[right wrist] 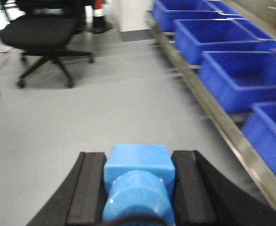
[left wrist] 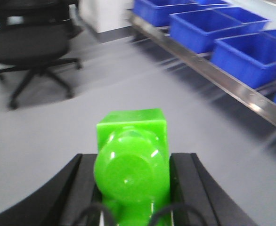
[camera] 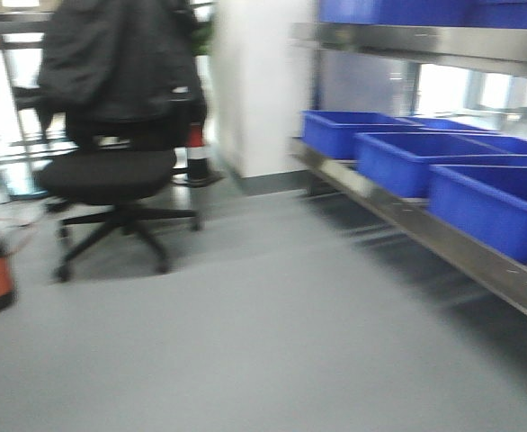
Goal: Grab block from conveyor and place in blue bin
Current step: 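Turn the base to face the blue bins on the steel shelf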
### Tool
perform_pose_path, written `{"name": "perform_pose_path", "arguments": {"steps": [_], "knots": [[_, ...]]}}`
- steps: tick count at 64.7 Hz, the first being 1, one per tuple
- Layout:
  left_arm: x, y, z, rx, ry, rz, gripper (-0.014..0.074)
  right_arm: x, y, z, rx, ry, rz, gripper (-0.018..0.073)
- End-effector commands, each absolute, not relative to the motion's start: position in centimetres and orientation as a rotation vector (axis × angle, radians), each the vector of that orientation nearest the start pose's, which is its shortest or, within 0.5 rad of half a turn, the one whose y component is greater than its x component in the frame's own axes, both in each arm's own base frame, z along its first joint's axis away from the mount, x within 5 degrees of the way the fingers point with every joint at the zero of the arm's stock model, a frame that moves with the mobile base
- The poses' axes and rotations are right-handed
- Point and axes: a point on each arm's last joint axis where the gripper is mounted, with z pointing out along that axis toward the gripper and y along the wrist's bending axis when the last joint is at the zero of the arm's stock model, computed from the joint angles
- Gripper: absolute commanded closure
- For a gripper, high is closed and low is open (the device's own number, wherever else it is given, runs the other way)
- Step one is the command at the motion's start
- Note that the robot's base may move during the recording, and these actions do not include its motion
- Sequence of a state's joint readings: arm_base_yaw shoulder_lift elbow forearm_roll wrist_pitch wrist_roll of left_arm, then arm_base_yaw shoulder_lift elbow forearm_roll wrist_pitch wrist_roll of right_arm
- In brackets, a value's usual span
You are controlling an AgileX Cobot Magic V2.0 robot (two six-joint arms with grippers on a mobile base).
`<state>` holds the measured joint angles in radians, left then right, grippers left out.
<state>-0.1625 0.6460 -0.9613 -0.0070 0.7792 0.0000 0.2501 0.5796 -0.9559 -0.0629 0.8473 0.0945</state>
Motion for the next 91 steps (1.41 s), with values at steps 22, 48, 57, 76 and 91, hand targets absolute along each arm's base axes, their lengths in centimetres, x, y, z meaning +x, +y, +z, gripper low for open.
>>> {"name": "perform_pose_path", "arguments": {"steps": [22,48,57,76,91], "knots": [[10.08,-1.81,41.36,0.159,1.908,-0.13,0.0707,8.11,1.58,41.18,-0.171,1.917,0.141,0.0713],[10.08,-1.81,41.36,0.159,1.908,-0.13,0.0707,8.11,1.58,41.18,-0.171,1.917,0.141,0.0713],[10.08,-1.81,41.36,0.159,1.908,-0.13,0.0707,8.11,1.58,41.18,-0.171,1.917,0.141,0.0713],[10.08,-1.81,41.36,0.159,1.908,-0.13,0.0707,8.12,1.58,41.19,-0.17,1.915,0.142,0.0713],[10.08,-1.81,41.36,0.159,1.908,-0.13,0.0707,8.12,1.58,41.19,-0.17,1.915,0.142,0.0713]]}}
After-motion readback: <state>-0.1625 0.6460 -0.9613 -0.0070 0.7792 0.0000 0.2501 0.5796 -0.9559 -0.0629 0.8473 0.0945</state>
